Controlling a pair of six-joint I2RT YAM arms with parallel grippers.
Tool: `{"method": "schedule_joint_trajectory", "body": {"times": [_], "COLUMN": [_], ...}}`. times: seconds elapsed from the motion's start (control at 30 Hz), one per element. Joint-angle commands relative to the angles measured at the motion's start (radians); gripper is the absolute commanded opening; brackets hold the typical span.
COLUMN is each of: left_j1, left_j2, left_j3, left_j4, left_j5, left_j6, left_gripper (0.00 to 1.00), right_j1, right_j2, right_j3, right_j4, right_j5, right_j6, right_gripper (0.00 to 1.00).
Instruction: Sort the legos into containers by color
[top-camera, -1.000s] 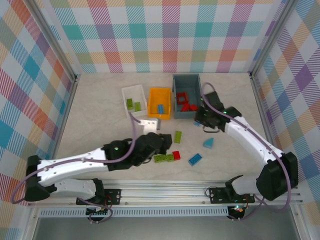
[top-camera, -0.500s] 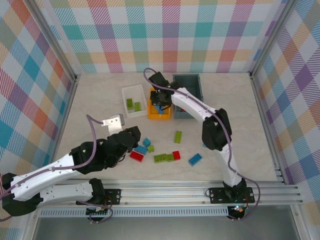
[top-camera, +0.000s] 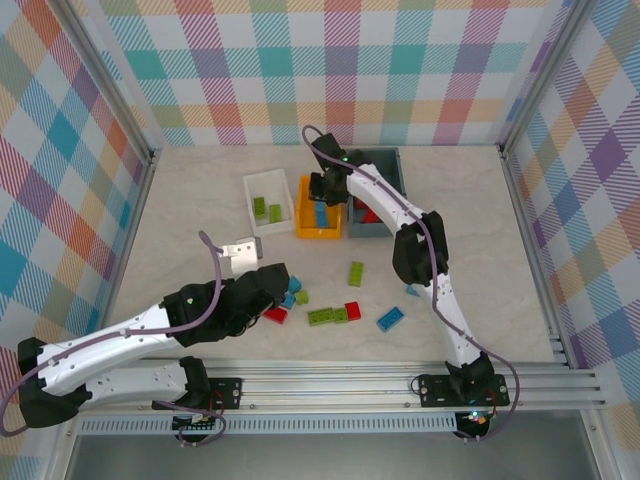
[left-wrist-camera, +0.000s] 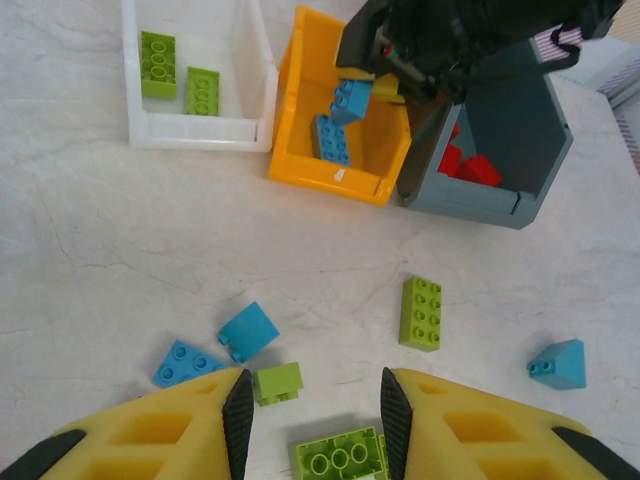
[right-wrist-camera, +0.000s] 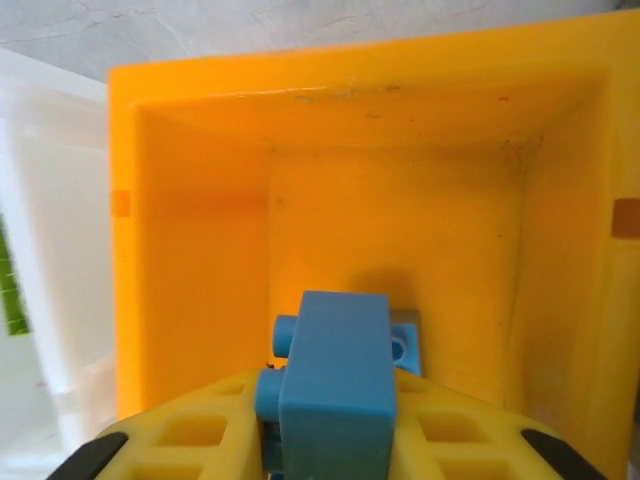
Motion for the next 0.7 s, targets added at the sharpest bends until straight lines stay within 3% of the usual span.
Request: {"method": "schedule_joint_trajectory", "body": {"times": [0.0,0.13,0.4,0.53,0.67], "left_j1": [0.016,0.015,0.017,0.051,0.088], "left_j2": [0.009,0.005,0.024,0.118,0.27], "left_j3": [-0.006,-0.009,-0.014,-0.008,0.019], "left_j4": [0.03,0.029,0.036,0.085,0.175], "left_j5": [0.008,0.01,0.04,0.155,0.299], "left_j6": [-0.012,-0.014,-0.012,0.016,0.052], "left_gripper": [0.4,0.4,0.4,0.42,0.46], "right_j1": [0.01,0.011,0.021,0.045,0.054], "right_j2": [0.014,0.018,-0.106,-0.328,-0.667], "right_j3": [0.059,0.061,0.011,-0.219,-0.659], "right_j4": [-0.04,-0.042,-0.037,0.056,0.211], "right_j5": [-0.061,-0.08,-0.031,0.072,0.197], "right_j6": [-0.01,-0.006,-0.014,-0.027,0.007], "right_gripper": [0.35,0.49,0.42,0.4,0.41]}}
